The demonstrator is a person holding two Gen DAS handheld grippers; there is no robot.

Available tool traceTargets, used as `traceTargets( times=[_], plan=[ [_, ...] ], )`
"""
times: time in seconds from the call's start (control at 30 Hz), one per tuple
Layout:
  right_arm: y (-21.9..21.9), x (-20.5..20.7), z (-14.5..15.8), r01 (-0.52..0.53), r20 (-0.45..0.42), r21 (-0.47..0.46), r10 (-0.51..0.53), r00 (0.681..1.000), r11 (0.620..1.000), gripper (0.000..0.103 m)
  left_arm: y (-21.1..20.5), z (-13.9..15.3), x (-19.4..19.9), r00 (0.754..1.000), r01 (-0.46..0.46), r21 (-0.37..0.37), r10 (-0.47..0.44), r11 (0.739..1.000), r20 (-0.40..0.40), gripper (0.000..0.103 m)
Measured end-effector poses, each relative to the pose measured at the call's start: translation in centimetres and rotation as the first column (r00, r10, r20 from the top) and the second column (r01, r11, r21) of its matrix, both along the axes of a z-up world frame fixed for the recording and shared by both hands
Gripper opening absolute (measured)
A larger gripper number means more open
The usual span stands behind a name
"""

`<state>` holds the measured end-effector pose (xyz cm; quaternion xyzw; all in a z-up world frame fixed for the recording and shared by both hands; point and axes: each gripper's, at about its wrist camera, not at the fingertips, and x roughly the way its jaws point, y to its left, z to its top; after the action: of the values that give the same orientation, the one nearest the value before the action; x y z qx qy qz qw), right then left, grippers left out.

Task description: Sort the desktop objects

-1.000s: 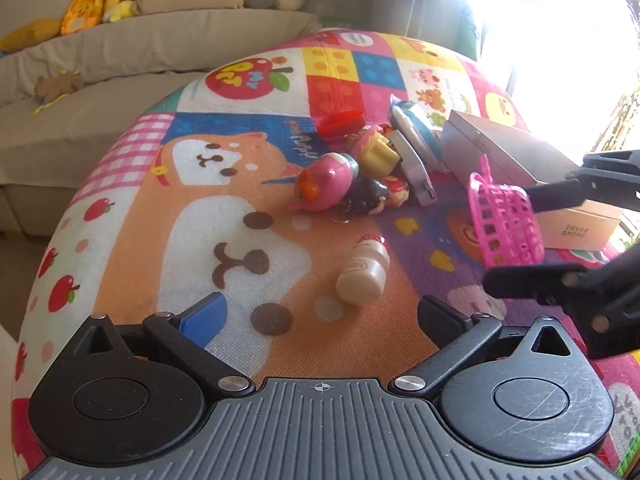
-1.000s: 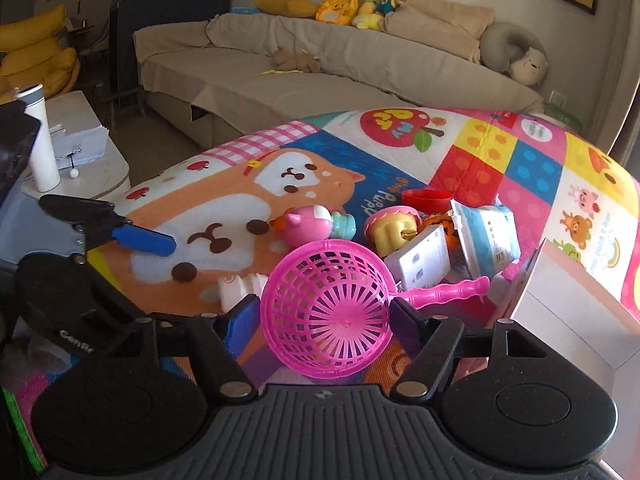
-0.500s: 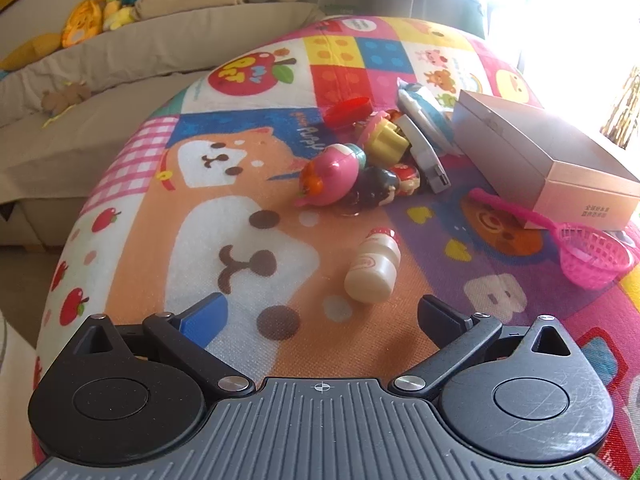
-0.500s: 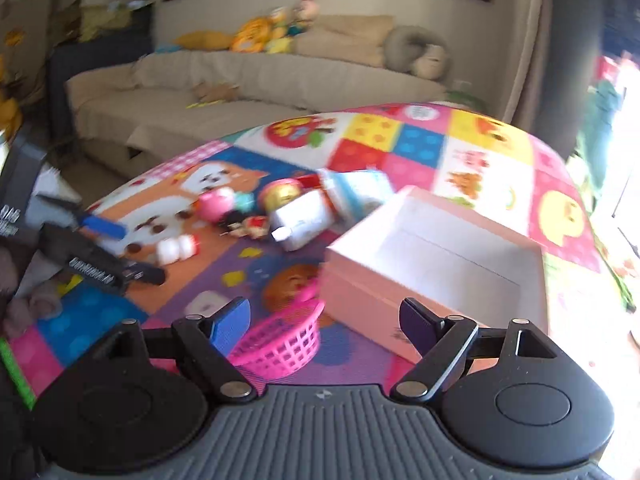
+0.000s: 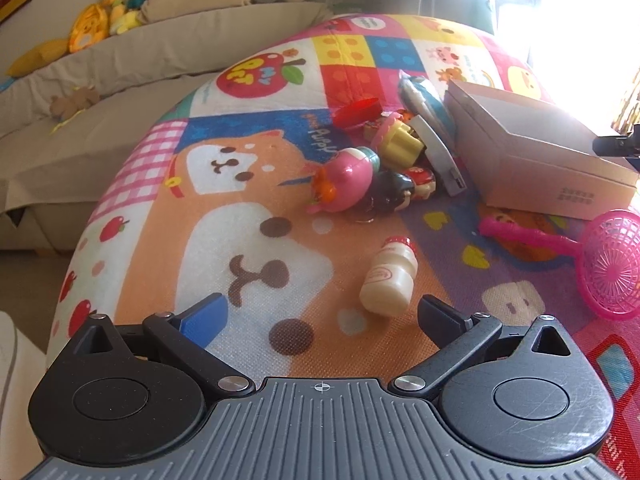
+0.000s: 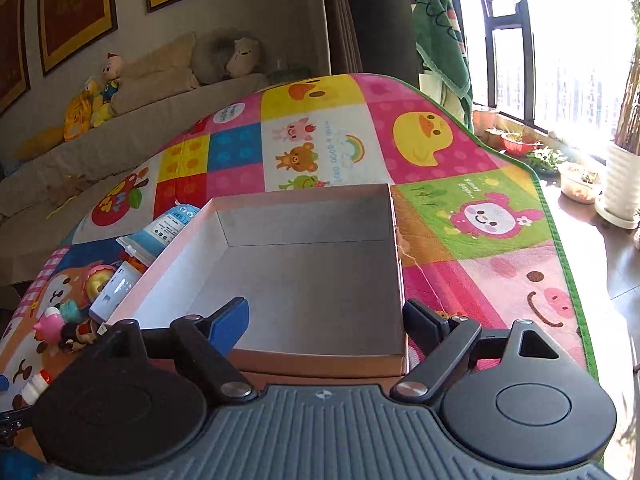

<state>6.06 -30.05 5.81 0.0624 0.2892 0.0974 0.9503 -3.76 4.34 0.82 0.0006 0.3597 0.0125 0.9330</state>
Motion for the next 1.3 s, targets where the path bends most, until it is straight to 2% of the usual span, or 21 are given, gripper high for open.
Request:
traceTargets(
  times=[0.07, 0.17, 0.23, 0.3, 0.37, 0.4, 0.47, 0.53, 0.6, 0.7, 0.9, 0.93, 1.0, 1.07, 1.1, 1.27, 1.3],
  plan=[
    [1.5, 0.2, 0.2, -0.055, 0.010, -0.009, 0.055, 0.998, 0.998, 0.084, -0.1, 0.1, -0.1, 1.000, 0.000, 0.008, 0.000, 1.000, 0.005, 0.103],
    [3.7, -1.9, 1.3, -0.102, 0.111, -0.144, 0.118, 0.987, 0.984, 0.084, -0.1, 0.1, -0.3, 1.000, -0.002, 0.022, 0.002, 1.000, 0.010, 0.103],
    [4.8, -3.8, 2.0, -0.198, 0.125, -0.205, 0.226, 0.966, 0.959, 0.088, 0.0, 0.1, -0.2, 1.000, -0.003, 0.021, 0.003, 1.000, 0.011, 0.103],
    [5.8, -5.6, 2.0, -0.320, 0.083, -0.247, 0.348, 0.934, 0.915, 0.091, 0.1, 0.1, -0.1, 1.000, -0.005, 0.020, 0.005, 1.000, 0.012, 0.103],
    [7.3, -7.0, 1.2, -0.414, 0.022, -0.318, 0.443, 0.896, 0.853, 0.095, 0.0, 0.1, 0.1, 1.000, -0.004, 0.021, 0.004, 1.000, 0.014, 0.103],
    [8.0, -7.6, 0.7, -0.445, -0.011, -0.357, 0.473, 0.881, 0.821, 0.095, -0.1, 0.1, 0.0, 1.000, -0.002, 0.022, 0.002, 1.000, 0.016, 0.103],
    [9.1, -7.8, -0.5, -0.478, -0.066, -0.401, 0.495, 0.866, 0.782, 0.095, -0.3, 0.3, -0.1, 1.000, 0.007, 0.021, -0.008, 1.000, 0.020, 0.103],
    [9.4, -7.0, -1.4, -0.469, -0.102, -0.407, 0.472, 0.876, 0.783, 0.095, -0.4, 0.3, -0.3, 1.000, 0.019, 0.026, -0.019, 0.999, 0.023, 0.103],
    [9.0, -6.1, -1.9, -0.451, -0.126, -0.379, 0.438, 0.890, 0.808, 0.095, -0.5, 0.3, -0.3, 0.999, 0.020, 0.044, -0.022, 0.999, 0.024, 0.103],
    [8.2, -5.8, -2.0, -0.447, -0.139, -0.317, 0.425, 0.895, 0.837, 0.095, -0.1, 0.3, 0.0, 1.000, -0.002, 0.082, 0.000, 0.997, 0.022, 0.103],
    [7.5, -7.0, -2.1, -0.443, -0.129, -0.309, 0.424, 0.896, 0.841, 0.095, 1.0, 0.7, 0.3, 0.998, -0.053, 0.158, 0.046, 0.986, 0.044, 0.103],
    [7.4, -7.1, -2.1, -0.437, -0.126, -0.309, 0.419, 0.899, 0.845, 0.095, 1.1, 0.8, 0.2, 0.998, -0.051, 0.148, 0.044, 0.988, 0.049, 0.103],
    [7.2, -7.3, -2.1, -0.427, -0.119, -0.315, 0.412, 0.904, 0.848, 0.095, 1.4, 1.3, -0.2, 0.998, 0.010, 0.058, -0.013, 0.998, 0.058, 0.103],
    [7.1, -7.5, -2.1, -0.427, -0.115, -0.318, 0.412, 0.904, 0.847, 0.095, 1.0, 1.6, -0.4, 0.995, 0.083, -0.033, -0.082, 0.996, 0.056, 0.103],
    [7.1, -7.5, -2.1, -0.429, -0.115, -0.319, 0.415, 0.902, 0.845, 0.095, 0.4, 1.6, -0.4, 0.993, 0.108, -0.053, -0.105, 0.993, 0.058, 0.103],
    [7.4, -7.7, -2.0, -0.442, -0.104, -0.350, 0.434, 0.895, 0.826, 0.095, -2.5, 1.2, 0.5, 0.989, 0.134, -0.005, -0.134, 0.991, 0.059, 0.101],
    [7.5, -7.8, -2.0, -0.444, -0.101, -0.361, 0.439, 0.893, 0.820, 0.095, -2.9, 1.1, 0.8, 0.990, 0.127, 0.005, -0.127, 0.992, 0.055, 0.095]
  ],
)
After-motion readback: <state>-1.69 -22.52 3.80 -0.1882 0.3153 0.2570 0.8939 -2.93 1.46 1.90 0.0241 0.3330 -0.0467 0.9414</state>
